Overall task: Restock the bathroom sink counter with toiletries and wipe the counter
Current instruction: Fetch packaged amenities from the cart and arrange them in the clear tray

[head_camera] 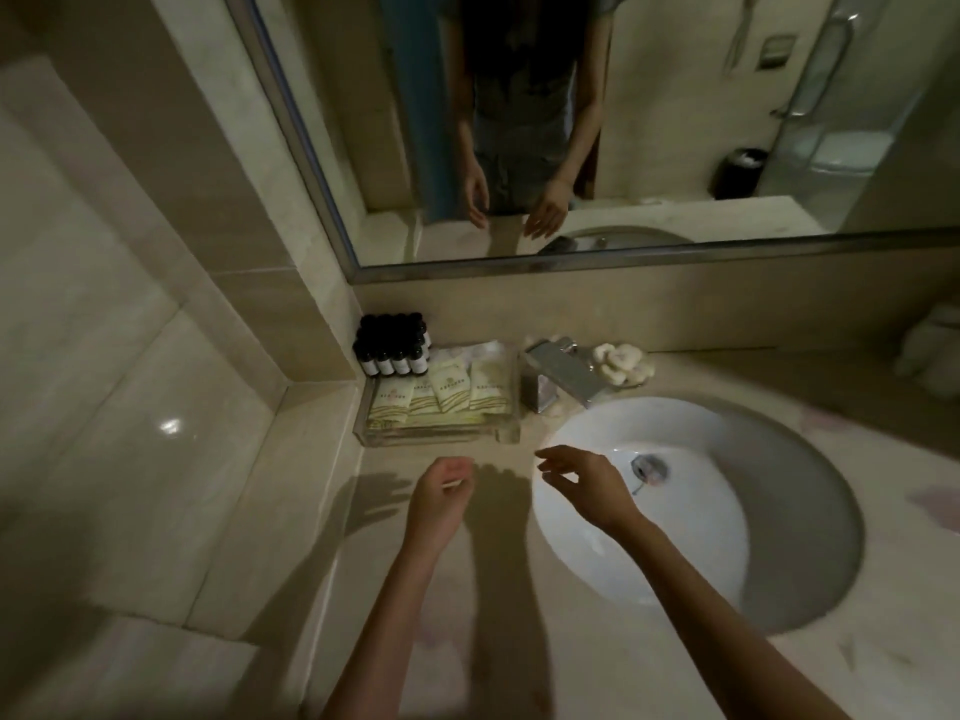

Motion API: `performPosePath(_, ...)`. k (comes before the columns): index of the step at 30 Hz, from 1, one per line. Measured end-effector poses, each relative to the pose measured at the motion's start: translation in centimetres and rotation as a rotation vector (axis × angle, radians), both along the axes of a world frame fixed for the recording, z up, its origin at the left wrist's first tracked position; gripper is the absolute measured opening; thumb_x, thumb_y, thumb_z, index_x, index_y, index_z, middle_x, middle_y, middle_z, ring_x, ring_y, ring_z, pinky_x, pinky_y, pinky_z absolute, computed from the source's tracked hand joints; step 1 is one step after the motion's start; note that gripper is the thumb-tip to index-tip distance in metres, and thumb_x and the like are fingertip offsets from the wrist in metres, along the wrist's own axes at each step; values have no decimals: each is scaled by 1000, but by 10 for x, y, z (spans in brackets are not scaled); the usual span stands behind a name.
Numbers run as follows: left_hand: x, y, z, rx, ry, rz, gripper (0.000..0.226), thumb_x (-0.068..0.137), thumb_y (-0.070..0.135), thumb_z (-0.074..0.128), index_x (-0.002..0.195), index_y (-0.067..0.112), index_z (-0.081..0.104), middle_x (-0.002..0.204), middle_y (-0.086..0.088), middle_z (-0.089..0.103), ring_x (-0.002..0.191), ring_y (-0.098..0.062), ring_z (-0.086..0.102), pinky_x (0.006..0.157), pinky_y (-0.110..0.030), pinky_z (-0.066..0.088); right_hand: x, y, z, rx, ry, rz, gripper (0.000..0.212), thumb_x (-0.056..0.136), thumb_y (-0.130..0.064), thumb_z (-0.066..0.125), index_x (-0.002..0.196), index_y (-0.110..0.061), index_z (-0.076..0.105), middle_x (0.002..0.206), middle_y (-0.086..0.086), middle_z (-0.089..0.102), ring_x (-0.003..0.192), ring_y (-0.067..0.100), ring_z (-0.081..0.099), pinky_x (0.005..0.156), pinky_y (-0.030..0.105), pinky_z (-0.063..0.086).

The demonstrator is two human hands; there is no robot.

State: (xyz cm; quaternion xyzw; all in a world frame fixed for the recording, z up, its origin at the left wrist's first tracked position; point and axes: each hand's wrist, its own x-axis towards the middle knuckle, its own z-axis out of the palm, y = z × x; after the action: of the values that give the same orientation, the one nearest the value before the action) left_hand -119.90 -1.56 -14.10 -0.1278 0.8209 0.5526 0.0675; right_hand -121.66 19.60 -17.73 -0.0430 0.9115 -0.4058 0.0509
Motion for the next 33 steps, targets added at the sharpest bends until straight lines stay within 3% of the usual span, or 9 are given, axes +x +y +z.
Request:
performPosePath(4,31,41,5,31,11,-40,28,92,11,59,119,17,57,110,-1,61,98,-16,58,67,-16,42,46,34,15,-95,-1,-58,21,91,-24,64,111,-29,68,92,-16,70,89,-1,64,82,22,51)
performPosePath(8,79,82,0,104,-3,-7,31,89,9,63,116,21,54,109,-1,61,97,-18,58,72,-23,44,97,72,24,-160,33,-139,20,89,-21,65,104,-33,68,88,-19,71,87,-2,64,81,18,49)
performPosePath(12,125,108,-6,89,-7,-38,29,89,7,63,111,23,55,104,2,62,99,-14,59,74,-15,44,136,99,24,-183,24,-167,20,87,-21,68,93,-40,67,89,-16,72,87,2,66,82,25,52)
performPosePath(16,163,116,0,73,6,8,29,89,7,62,114,23,56,104,7,61,97,-12,59,81,-25,46,163,109,24,-198,-1,-118,13,88,-21,67,90,-33,71,90,-16,72,85,3,67,83,30,54)
performPosePath(20,206,110,4,56,37,152,30,88,4,62,111,22,57,102,4,64,97,-15,62,85,-27,49,181,100,29,-184,-3,7,13,88,-23,67,89,-35,69,89,-18,71,85,2,66,80,25,53)
performPosePath(23,248,97,5,33,50,274,28,88,2,62,111,16,61,103,1,66,97,-14,62,83,-21,49,194,79,30,-190,-31,140,8,89,-21,67,90,-28,71,89,-18,71,84,0,66,82,24,53)
performPosePath(26,291,77,4,-28,27,366,23,89,7,62,108,19,62,107,2,66,99,-12,61,86,-25,48,209,50,32,-189,-45,291,8,89,-22,66,86,-27,71,89,-16,72,83,-1,66,83,26,53)
performPosePath(30,350,47,2,-104,-14,542,22,90,5,61,107,17,64,104,-4,67,101,-23,63,84,-25,45,232,5,39,-153,-58,497,9,88,-22,67,83,-28,72,87,-14,72,81,1,66,80,29,53)
performPosePath(33,392,32,4,-183,-78,696,22,90,7,59,110,15,66,105,-1,65,100,-19,62,82,-22,42,251,-32,45,-130,-54,646,5,86,-24,69,84,-27,72,84,-12,72,80,2,66,77,28,52)
